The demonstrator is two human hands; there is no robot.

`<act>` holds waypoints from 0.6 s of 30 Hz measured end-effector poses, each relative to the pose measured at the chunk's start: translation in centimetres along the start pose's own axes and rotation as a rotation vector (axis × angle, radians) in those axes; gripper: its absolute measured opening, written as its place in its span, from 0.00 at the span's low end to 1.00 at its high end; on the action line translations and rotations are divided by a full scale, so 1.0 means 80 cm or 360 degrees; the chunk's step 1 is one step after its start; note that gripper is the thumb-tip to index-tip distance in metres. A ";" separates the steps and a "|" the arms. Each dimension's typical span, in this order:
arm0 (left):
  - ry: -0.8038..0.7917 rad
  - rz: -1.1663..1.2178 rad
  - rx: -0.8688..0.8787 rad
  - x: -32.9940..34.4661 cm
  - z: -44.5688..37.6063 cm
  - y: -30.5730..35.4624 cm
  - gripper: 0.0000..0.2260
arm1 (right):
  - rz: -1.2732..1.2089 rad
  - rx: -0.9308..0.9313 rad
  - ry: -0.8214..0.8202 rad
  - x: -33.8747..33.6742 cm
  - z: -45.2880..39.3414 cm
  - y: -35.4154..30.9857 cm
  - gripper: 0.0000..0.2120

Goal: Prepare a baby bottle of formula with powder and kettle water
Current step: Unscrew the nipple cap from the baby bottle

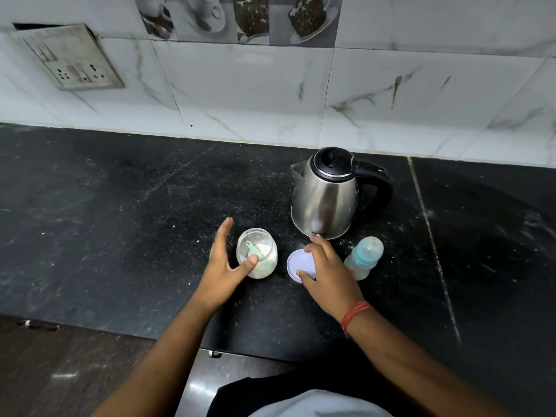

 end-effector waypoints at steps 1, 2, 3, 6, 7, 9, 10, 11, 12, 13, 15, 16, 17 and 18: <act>0.0031 -0.0023 0.0078 -0.002 -0.002 0.010 0.44 | -0.0025 -0.0033 0.0043 -0.007 0.000 -0.004 0.20; 0.0055 -0.0057 0.0161 -0.003 -0.004 0.020 0.42 | -0.0049 -0.0062 0.0087 -0.016 0.000 -0.008 0.20; 0.0065 -0.0098 0.0257 -0.002 -0.006 0.032 0.42 | -0.0071 -0.0089 0.0138 -0.025 -0.001 -0.011 0.20; 0.0031 -0.0202 0.0539 0.010 -0.008 0.067 0.41 | -0.0131 -0.0163 0.0338 -0.059 -0.003 -0.014 0.18; 0.0004 -0.0213 0.0606 0.016 -0.007 0.078 0.41 | -0.0123 -0.0186 0.0425 -0.072 -0.005 -0.013 0.17; -0.0064 -0.0205 0.0687 0.031 -0.003 0.094 0.40 | -0.0061 -0.0213 0.0583 -0.097 -0.008 -0.004 0.16; -0.0100 -0.0196 0.0713 0.040 0.000 0.100 0.40 | -0.0016 -0.0211 0.0628 -0.107 -0.009 0.004 0.16; -0.0141 -0.0183 0.0727 0.049 0.004 0.104 0.39 | 0.0036 -0.0200 0.0642 -0.117 -0.009 0.012 0.16; -0.0190 -0.0167 0.0724 0.059 0.007 0.107 0.39 | 0.0088 -0.0175 0.0624 -0.124 -0.009 0.022 0.17; -0.0248 -0.0154 0.0704 0.068 0.012 0.108 0.38 | 0.0126 -0.0132 0.0568 -0.128 -0.009 0.031 0.19; -0.0369 -0.0139 0.0646 0.087 0.021 0.108 0.38 | 0.0147 0.0002 0.0387 -0.130 -0.008 0.051 0.24; -0.0416 -0.0132 0.0612 0.096 0.025 0.107 0.37 | 0.0149 0.0056 0.0292 -0.129 -0.007 0.060 0.26; -0.0452 -0.0126 0.0578 0.104 0.030 0.105 0.37 | 0.0155 0.0092 0.0204 -0.126 -0.006 0.068 0.28; -0.0479 -0.0122 0.0543 0.110 0.033 0.103 0.36 | 0.0161 0.0109 0.0129 -0.123 -0.004 0.072 0.29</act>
Point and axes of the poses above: each hand's wrist, its own z-axis away from the middle knuckle, its own x-axis out of the palm, y = z × x, the point moved 2 cm from there along -z, towards the middle knuckle, and after that the axes turned 13 degrees about y, right-handed, at the moved point
